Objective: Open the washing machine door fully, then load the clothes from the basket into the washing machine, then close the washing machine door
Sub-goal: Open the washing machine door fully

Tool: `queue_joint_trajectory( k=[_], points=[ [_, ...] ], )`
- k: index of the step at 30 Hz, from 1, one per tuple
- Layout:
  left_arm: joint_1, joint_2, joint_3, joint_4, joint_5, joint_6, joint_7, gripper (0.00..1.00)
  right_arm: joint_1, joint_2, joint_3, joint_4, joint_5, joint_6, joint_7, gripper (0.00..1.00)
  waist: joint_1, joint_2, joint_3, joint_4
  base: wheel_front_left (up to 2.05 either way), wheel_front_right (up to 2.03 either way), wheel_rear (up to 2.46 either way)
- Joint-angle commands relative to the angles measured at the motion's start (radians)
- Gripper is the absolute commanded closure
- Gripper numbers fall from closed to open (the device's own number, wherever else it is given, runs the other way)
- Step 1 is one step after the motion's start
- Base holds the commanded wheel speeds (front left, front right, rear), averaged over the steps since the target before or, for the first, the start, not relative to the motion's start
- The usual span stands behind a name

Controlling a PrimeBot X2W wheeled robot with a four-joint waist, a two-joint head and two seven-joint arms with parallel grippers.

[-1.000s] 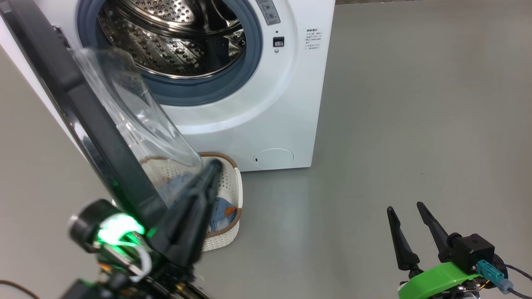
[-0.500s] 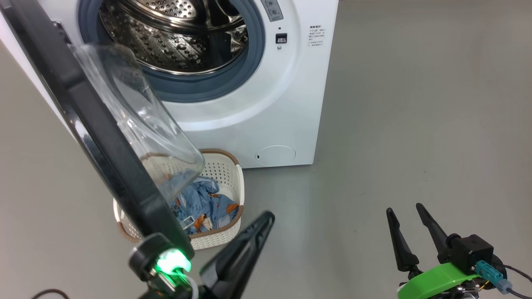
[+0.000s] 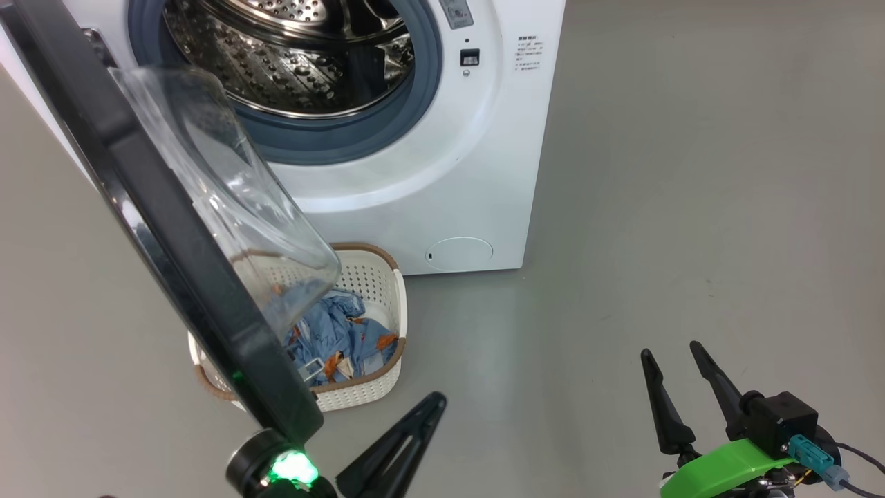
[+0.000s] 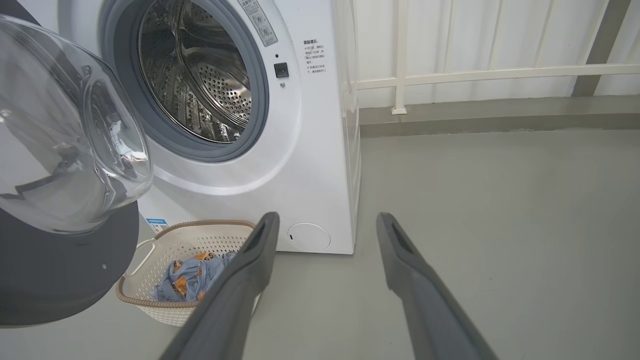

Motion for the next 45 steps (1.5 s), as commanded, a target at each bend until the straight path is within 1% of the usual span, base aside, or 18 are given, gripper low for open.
queue_joint_trajectory(
  k=[1, 9, 14, 19, 29, 42, 45],
  points=[
    [-0.004, 0.005, 0.044, -0.001, -0.006, -0.003, -0.005, 1.00, -0.017, -0.001, 0.027, -0.020, 0.010, 0.002, -0.012, 0.00, 0.0000, 0.0000, 0.001, 0.000, 0.00, 0.00, 0.00],
    [0.009, -0.019, 0.132, 0.117, -0.012, -0.003, -0.005, 1.00, -0.022, -0.001, 0.030, -0.020, 0.018, 0.002, -0.012, 0.00, 0.0000, 0.0000, 0.013, 0.002, 0.00, 0.00, 0.00],
    [-0.014, -0.036, 0.198, 0.163, -0.017, -0.003, -0.005, 1.00, -0.028, -0.001, 0.033, -0.020, 0.021, 0.002, -0.012, 0.00, 0.0000, 0.0000, 0.023, 0.002, 0.00, 0.00, 0.00],
    [-0.049, -0.047, 0.236, 0.200, -0.018, -0.003, -0.005, 1.00, -0.033, -0.001, 0.037, -0.016, 0.025, 0.002, -0.012, 0.00, 0.0000, 0.0000, 0.028, -0.002, 0.00, 0.00, 0.00],
    [-0.064, -0.058, 0.274, 0.240, -0.023, -0.003, -0.005, 1.00, -0.032, -0.001, 0.036, -0.015, 0.032, 0.002, -0.012, 0.00, 0.0000, 0.0000, 0.030, -0.008, 0.00, 0.00, 0.00],
    [-0.030, -0.067, 0.278, 0.237, -0.019, -0.003, -0.005, 1.00, -0.028, -0.001, 0.038, -0.006, 0.035, 0.002, -0.012, 0.00, 0.0000, 0.0000, 0.019, 0.042, 0.00, 0.00, 0.00],
    [-0.022, -0.071, 0.293, 0.246, -0.017, -0.003, -0.005, 1.00, -0.028, -0.001, 0.040, -0.004, 0.036, 0.002, -0.012, 0.00, 0.0000, 0.0000, 0.017, 0.051, 0.00, 0.00, 0.00]
  ],
)
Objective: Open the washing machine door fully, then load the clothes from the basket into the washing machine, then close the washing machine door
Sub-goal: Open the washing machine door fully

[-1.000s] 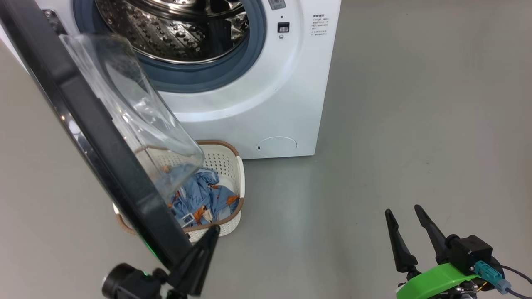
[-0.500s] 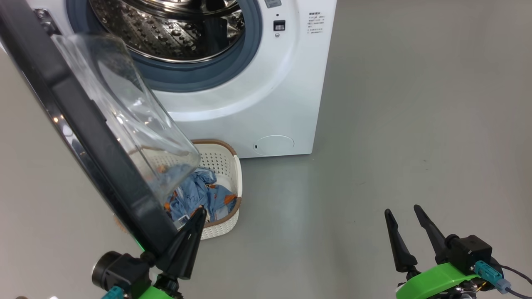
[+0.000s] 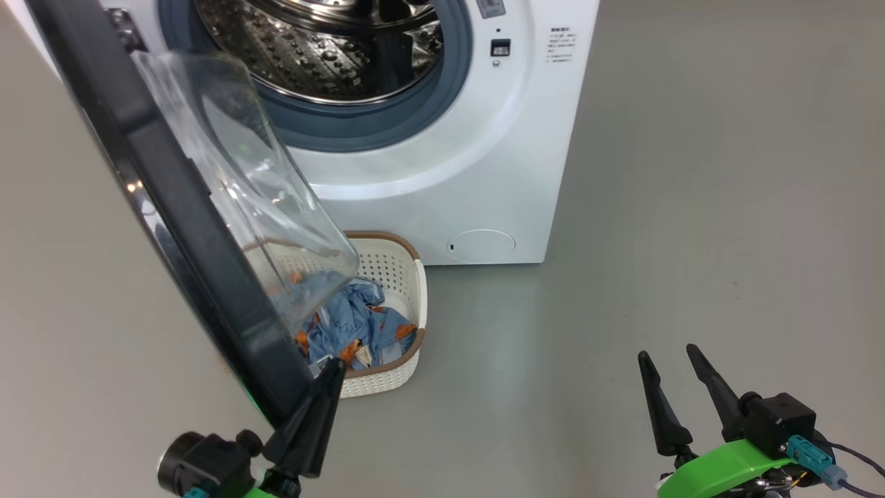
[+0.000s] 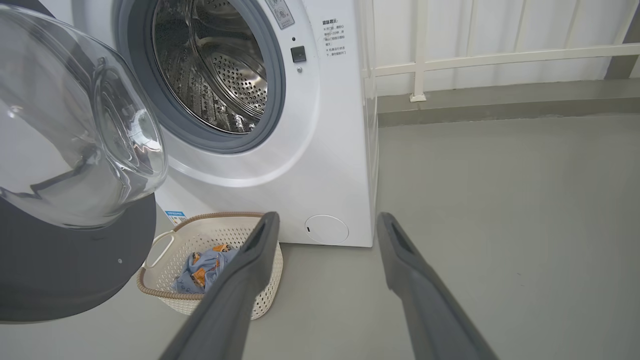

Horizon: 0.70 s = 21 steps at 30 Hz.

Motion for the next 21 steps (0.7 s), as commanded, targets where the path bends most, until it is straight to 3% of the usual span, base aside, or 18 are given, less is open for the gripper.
queue_joint_trajectory(
  k=[1, 21],
  points=[
    [-0.017, 0.017, 0.053, -0.010, 0.000, -0.002, -0.006, 1.00, -0.025, -0.001, 0.030, -0.021, 0.009, 0.002, -0.012, 0.00, 0.0000, 0.0000, -0.001, 0.006, 0.00, 0.00, 0.00],
    [0.013, -0.011, 0.184, 0.031, 0.036, -0.002, -0.006, 1.00, -0.024, -0.001, 0.022, -0.020, 0.015, 0.002, -0.012, 0.00, 0.0000, 0.0000, 0.001, 0.105, 0.00, 0.00, 0.00]
  ],
)
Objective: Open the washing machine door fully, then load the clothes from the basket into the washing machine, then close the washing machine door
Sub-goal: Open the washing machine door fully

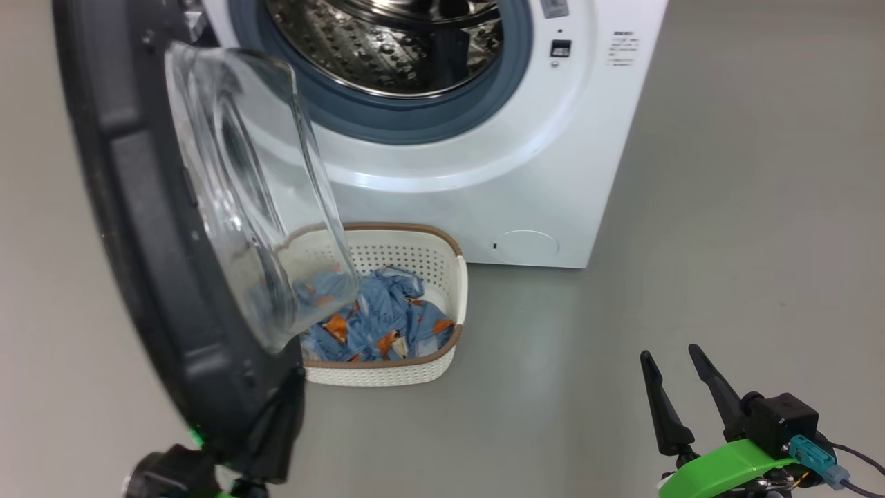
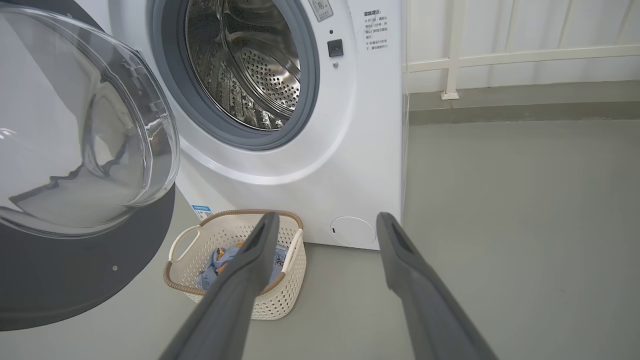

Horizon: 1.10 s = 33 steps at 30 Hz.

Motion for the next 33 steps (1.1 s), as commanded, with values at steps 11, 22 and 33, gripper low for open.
queue_joint_trajectory(
  k=[11, 22, 33],
  points=[
    [0.001, -0.005, 0.207, 0.008, 0.043, 0.015, -0.005, 1.00, -0.026, 0.000, 0.024, -0.015, 0.010, 0.002, -0.012, 0.00, 0.0000, 0.0000, 0.002, 0.064, 0.00, 0.00, 0.00],
    [-0.016, -0.020, 0.363, 0.075, 0.042, 0.027, -0.005, 1.00, -0.035, 0.000, 0.031, -0.018, 0.010, 0.002, -0.012, 0.00, 0.0000, 0.0000, 0.021, 0.067, 0.00, 0.00, 0.00],
    [-0.147, 0.010, 0.623, 0.190, -0.005, 0.065, -0.005, 1.00, -0.062, 0.000, 0.031, -0.021, -0.012, 0.002, -0.012, 0.00, 0.0000, 0.0000, 0.081, 0.040, 0.00, 0.00, 0.00]
  ],
)
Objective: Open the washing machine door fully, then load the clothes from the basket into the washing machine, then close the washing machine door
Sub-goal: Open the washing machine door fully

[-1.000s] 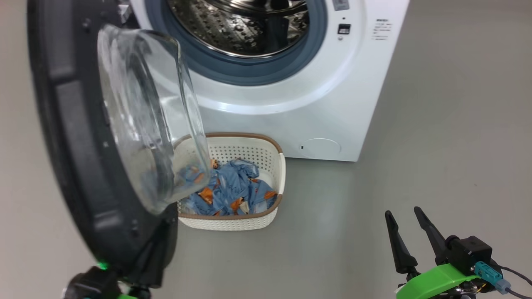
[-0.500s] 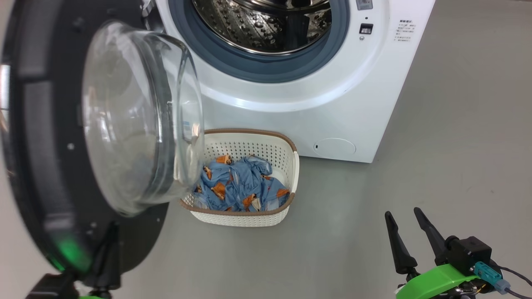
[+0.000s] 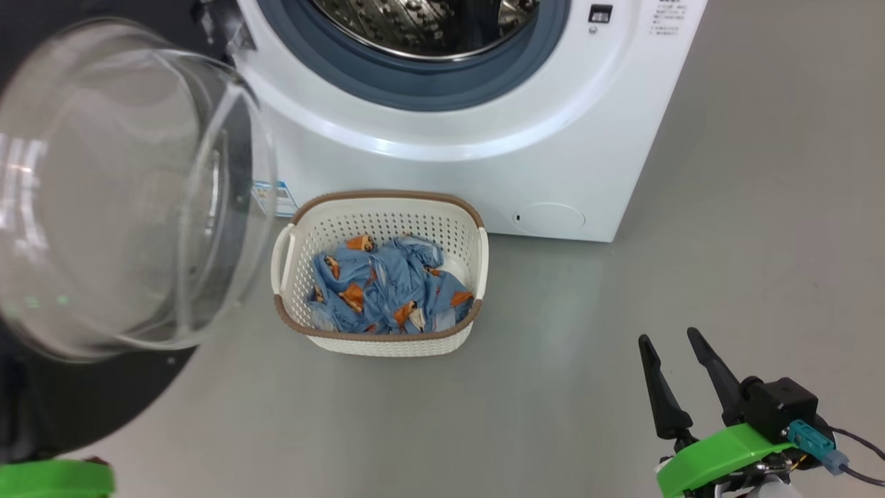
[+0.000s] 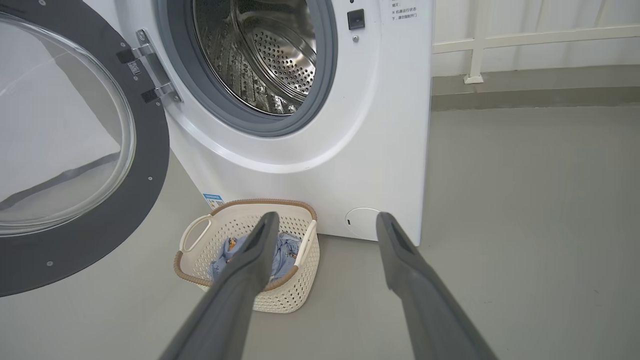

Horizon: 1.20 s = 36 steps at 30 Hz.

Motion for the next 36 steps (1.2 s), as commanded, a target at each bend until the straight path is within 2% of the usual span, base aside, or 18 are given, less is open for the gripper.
queue_joint_trajectory(
  k=[1, 6, 16, 24, 28, 36],
  points=[
    [-0.048, 0.050, 0.076, -0.006, -0.009, 0.019, -0.006, 1.00, -0.033, 0.000, 0.029, -0.023, -0.010, 0.002, -0.012, 0.00, 0.0000, -0.0001, 0.015, -0.010, 0.00, 0.00, 0.00],
    [-0.103, 0.070, 0.153, 0.042, -0.013, 0.015, -0.006, 1.00, -0.046, 0.000, 0.028, -0.026, -0.018, 0.002, -0.012, 0.00, 0.0000, -0.0001, 0.044, -0.017, 0.00, 0.00, 0.00],
    [-0.259, 0.144, 0.281, 0.167, -0.012, -0.010, -0.006, 1.00, -0.075, 0.000, 0.034, -0.028, -0.038, 0.002, -0.012, 0.00, 0.0000, -0.0001, 0.097, -0.027, 0.00, 0.00, 0.00],
    [-0.317, 0.181, 0.345, 0.240, 0.022, -0.025, -0.006, 1.00, -0.090, 0.000, 0.039, -0.019, -0.047, 0.002, -0.012, 0.00, 0.0000, -0.0001, 0.105, -0.046, 0.00, 0.00, 0.00],
    [-0.319, 0.181, 0.350, 0.240, 0.043, -0.028, -0.006, 1.00, -0.089, 0.000, 0.035, -0.017, -0.046, 0.002, -0.012, 0.00, 0.0000, -0.0001, 0.098, -0.051, 0.00, 0.00, 0.00],
    [-0.261, 0.133, 0.340, 0.175, 0.090, -0.032, -0.006, 1.00, -0.070, 0.000, 0.032, -0.016, -0.029, 0.002, -0.012, 0.00, 0.0000, -0.0001, 0.057, -0.050, 0.00, 0.00, 0.00]
  ],
)
